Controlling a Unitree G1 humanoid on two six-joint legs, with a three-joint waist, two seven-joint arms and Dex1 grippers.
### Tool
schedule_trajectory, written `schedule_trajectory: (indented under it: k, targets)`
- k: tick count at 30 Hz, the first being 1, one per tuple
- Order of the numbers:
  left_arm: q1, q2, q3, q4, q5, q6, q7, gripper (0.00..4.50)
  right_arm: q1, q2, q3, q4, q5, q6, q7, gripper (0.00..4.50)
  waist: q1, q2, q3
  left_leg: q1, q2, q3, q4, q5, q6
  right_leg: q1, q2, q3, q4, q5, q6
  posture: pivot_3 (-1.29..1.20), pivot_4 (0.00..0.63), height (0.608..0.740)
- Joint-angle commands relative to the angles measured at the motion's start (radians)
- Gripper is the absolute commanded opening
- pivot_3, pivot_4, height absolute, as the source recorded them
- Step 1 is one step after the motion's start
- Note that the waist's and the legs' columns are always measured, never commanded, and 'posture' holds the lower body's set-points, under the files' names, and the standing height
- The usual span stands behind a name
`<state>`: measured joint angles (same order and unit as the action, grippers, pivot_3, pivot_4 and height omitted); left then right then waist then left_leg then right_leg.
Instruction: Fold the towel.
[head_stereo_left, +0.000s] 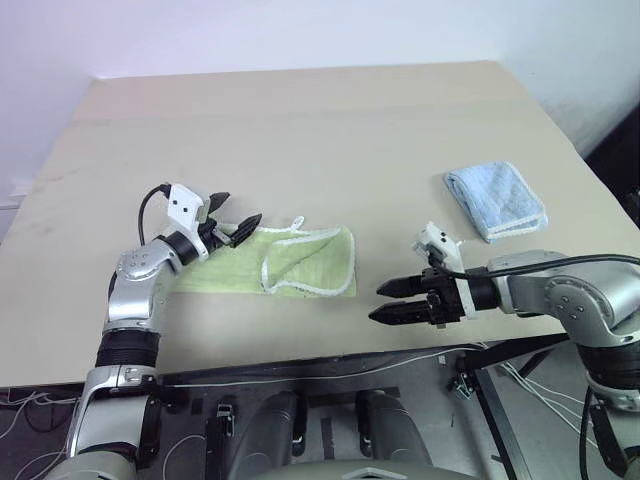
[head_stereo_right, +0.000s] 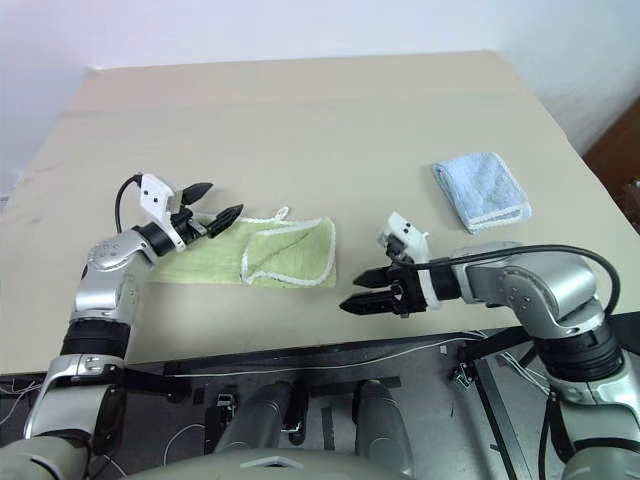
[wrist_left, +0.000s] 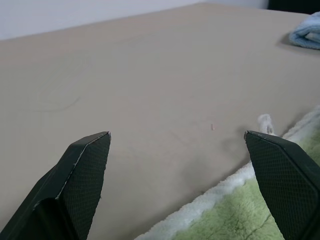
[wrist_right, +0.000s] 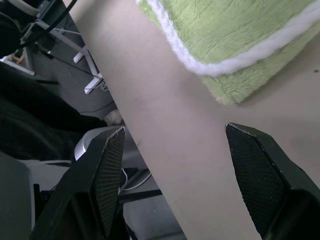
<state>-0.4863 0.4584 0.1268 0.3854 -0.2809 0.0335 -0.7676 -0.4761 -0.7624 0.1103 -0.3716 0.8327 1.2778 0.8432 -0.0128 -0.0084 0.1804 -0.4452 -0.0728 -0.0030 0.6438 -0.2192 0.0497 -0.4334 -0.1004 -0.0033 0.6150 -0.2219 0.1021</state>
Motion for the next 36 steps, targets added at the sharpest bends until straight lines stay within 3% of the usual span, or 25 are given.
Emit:
schedule_trajectory:
  k: [1, 12, 36]
  targets:
    - [-0.016, 0.006, -0.006, -0.028, 0.006, -0.022, -0.010, 4.50, -0.020, 0.044, 0.030, -0.006, -0.017, -0.014, -0.032, 3.36, 0.002, 0.000, 0.000, 0.000, 0.000, 0.000, 0.000, 0.000, 0.000, 0.000, 0.000, 0.000, 0.000, 0.000, 0.000, 0.00, 0.150, 0.740]
    - [0.013, 0.020, 0.003, -0.066, 0.010, -0.010, -0.011, 4.50, -0.088, 0.144, 0.083, 0.087, -0.084, -0.043, -0.060, 3.36, 0.003, 0.000, 0.000, -0.001, -0.001, 0.000, 0.001, 0.000, 0.000, 0.000, 0.000, 0.000, 0.000, 0.000, 0.000, 0.00, 0.150, 0.740]
    - [0.051, 0.032, -0.008, -0.084, 0.037, -0.023, -0.014, 4.50, -0.045, 0.110, 0.090, 0.078, -0.141, -0.076, -0.029, 3.36, 0.003, 0.000, 0.000, 0.000, -0.001, 0.000, 0.001, 0.000, 0.000, 0.000, 0.000, 0.000, 0.000, 0.000, 0.000, 0.00, 0.150, 0.740]
